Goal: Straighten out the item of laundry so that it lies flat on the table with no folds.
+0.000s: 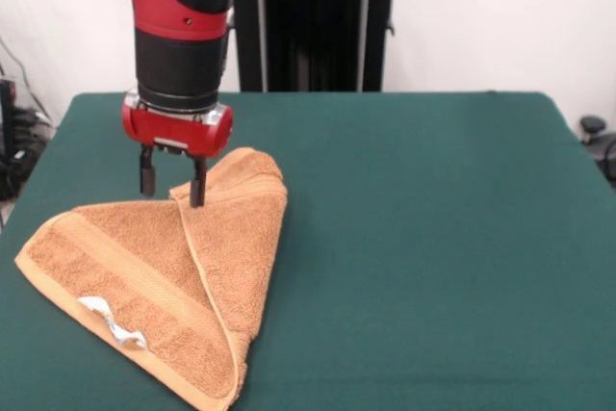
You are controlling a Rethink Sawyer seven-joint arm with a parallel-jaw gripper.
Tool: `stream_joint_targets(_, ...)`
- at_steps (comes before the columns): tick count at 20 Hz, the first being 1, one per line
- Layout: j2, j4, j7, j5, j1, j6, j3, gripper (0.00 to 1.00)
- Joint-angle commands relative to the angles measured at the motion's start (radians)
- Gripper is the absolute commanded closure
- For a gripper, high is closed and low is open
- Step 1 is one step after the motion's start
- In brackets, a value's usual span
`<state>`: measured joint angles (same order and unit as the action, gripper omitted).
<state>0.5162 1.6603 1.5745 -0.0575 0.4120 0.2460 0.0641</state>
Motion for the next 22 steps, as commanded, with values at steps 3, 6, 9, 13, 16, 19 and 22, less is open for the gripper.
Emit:
stream_joint_targets(3, -0.072, -0.011, 0.197, 0.041, -0.040, -0.013, -0.052, 0.00)
stream_joint_targets(6, -0.089, -0.008, 0.202, 0.051, -0.033, -0.022, -0.073, 0.00)
stream_joint_targets(9, -0.108, -0.002, 0.217, 0.056, -0.031, -0.061, -0.087, 0.00)
stream_joint_targets(13, -0.131, -0.007, 0.226, 0.054, -0.035, -0.103, -0.089, 0.00)
stream_joint_targets(16, -0.156, -0.017, 0.217, 0.051, -0.030, -0.118, -0.095, 0.00)
stream_joint_targets(19, -0.181, -0.028, 0.212, 0.055, -0.033, -0.120, -0.093, 0.00)
stream_joint_targets(22, -0.189, -0.029, 0.214, 0.061, -0.034, -0.128, -0.091, 0.00)
